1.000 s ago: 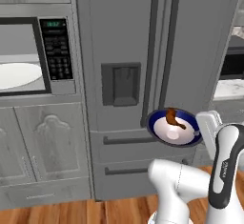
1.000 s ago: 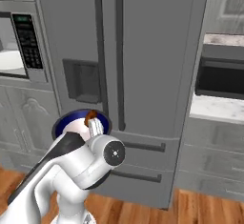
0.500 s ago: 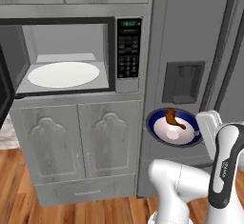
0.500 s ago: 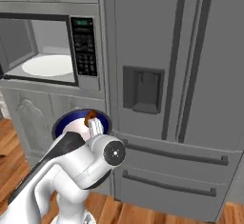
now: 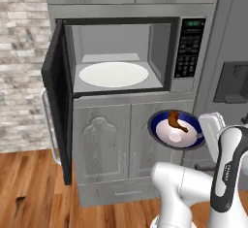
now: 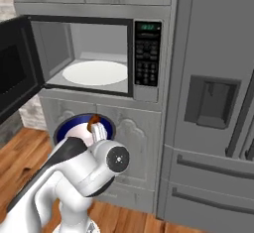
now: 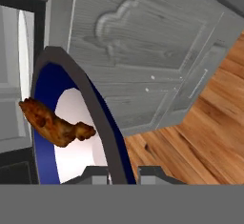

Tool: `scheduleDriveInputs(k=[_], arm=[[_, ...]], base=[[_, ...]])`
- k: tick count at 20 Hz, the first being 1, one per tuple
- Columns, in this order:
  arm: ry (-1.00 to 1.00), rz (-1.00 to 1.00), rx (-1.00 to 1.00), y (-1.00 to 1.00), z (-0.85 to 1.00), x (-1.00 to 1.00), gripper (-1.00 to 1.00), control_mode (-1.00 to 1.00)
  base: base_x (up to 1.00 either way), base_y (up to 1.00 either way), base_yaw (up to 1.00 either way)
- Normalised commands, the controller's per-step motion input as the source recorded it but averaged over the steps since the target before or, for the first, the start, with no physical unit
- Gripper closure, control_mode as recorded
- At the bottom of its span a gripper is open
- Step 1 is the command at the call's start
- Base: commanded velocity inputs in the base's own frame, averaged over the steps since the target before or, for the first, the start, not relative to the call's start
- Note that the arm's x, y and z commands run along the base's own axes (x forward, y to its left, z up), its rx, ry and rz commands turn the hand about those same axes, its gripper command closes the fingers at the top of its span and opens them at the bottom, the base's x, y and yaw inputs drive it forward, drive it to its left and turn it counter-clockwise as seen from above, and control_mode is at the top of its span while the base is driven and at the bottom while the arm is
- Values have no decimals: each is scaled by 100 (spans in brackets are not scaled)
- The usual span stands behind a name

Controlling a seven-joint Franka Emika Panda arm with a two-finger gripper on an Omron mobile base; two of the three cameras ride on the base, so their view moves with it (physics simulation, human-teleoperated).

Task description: Remove the banana from the bowl and place it on the small plate. Then place the bowl with only the chicken drumstick in the microwave, close the door, and press the start button to microwave the chicken drumstick.

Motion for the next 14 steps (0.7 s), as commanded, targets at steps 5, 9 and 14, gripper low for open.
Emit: scheduleDriveInputs(k=[5,9,14], arm=[[0,0,0,0,0,0,100,100],[0,0,0,0,0,0,100,100],[0,0,0,0,0,0,100,100]], base=[[47,7,1],[38,9,0],[31,47,0]])
